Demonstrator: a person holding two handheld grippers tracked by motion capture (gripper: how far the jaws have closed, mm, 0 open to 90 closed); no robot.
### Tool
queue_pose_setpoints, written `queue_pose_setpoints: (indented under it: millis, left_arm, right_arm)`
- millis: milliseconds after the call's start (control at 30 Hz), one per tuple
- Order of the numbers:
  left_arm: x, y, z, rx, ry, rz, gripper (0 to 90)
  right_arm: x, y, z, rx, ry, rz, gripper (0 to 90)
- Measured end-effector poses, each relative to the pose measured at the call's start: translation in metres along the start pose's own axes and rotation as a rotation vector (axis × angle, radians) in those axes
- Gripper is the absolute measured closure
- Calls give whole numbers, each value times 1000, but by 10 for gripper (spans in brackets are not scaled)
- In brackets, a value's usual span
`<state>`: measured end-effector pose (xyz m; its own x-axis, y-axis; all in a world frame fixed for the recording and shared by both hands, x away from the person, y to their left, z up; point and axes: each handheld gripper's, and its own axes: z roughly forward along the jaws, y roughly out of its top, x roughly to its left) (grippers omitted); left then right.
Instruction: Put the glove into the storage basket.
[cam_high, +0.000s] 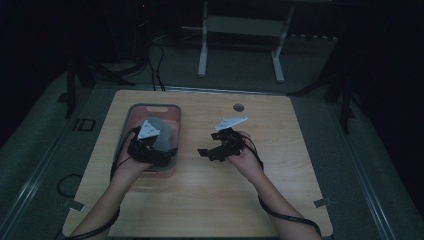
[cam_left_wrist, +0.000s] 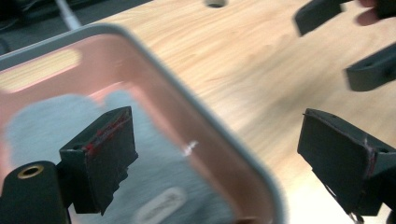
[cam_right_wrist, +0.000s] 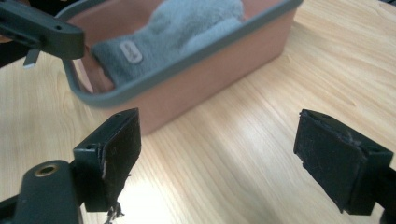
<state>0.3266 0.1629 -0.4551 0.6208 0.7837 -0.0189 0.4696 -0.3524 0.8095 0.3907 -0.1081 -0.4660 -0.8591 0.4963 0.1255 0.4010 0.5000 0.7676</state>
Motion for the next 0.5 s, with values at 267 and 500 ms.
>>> queue_pose_setpoints:
  millis: [267,500]
  left_arm:
    - [-30,2,10,-37,-108,50,120]
    - [-59,-8,25,-1,-220,92,124]
  right_arm:
    - [-6,-29,-18,4,14,-21,148]
    - [-12,-58,-30,2,37,-17,148]
